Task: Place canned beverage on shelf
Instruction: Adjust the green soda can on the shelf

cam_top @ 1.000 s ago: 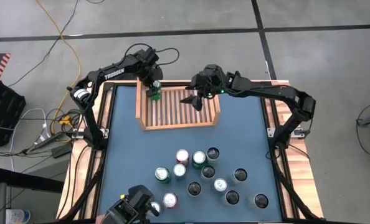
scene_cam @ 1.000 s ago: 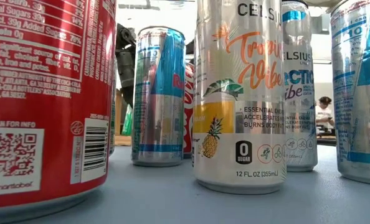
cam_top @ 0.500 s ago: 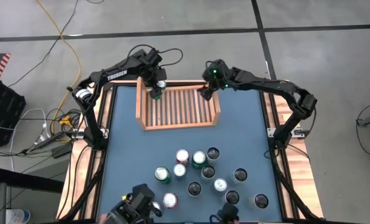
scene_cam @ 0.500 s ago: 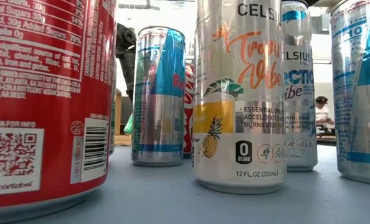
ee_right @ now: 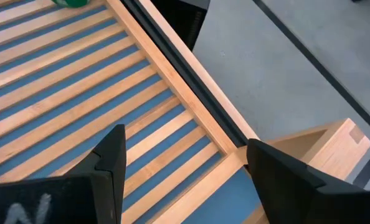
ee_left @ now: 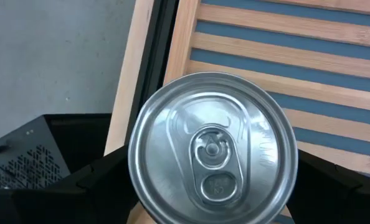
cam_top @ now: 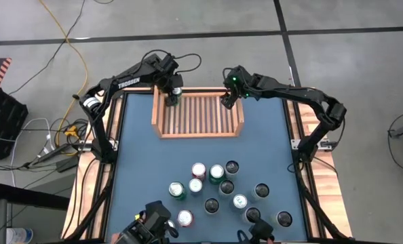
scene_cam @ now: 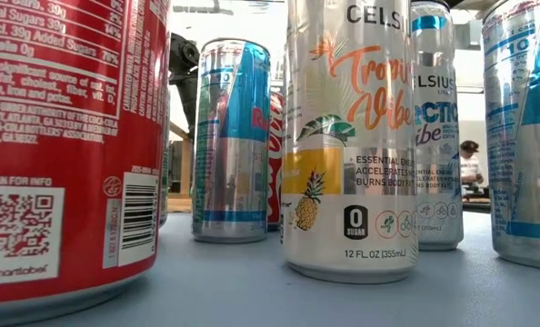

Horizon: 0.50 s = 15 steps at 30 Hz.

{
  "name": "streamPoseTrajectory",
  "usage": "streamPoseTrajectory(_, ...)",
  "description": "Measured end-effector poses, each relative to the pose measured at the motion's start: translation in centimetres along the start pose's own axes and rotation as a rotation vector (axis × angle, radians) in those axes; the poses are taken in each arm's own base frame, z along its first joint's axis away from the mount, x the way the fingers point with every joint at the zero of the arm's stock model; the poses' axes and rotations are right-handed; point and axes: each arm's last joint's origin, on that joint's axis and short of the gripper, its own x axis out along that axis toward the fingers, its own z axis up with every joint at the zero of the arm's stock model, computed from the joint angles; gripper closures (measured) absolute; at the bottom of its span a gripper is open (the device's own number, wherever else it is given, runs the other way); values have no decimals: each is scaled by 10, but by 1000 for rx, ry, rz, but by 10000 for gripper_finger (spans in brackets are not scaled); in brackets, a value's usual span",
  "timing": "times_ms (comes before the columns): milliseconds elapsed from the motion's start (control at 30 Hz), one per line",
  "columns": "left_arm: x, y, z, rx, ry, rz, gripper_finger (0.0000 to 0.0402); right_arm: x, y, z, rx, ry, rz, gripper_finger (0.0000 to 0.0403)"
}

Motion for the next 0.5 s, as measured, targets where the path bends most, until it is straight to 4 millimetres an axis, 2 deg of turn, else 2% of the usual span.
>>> streamPoseTrajectory(367,0,0,0,-51,-7,0,85,0,0,1,-2,-8,0,143)
streamPoseTrajectory(500,0,0,1,-63,-9,-1,85,-9,6,7,-17,-81,42,143)
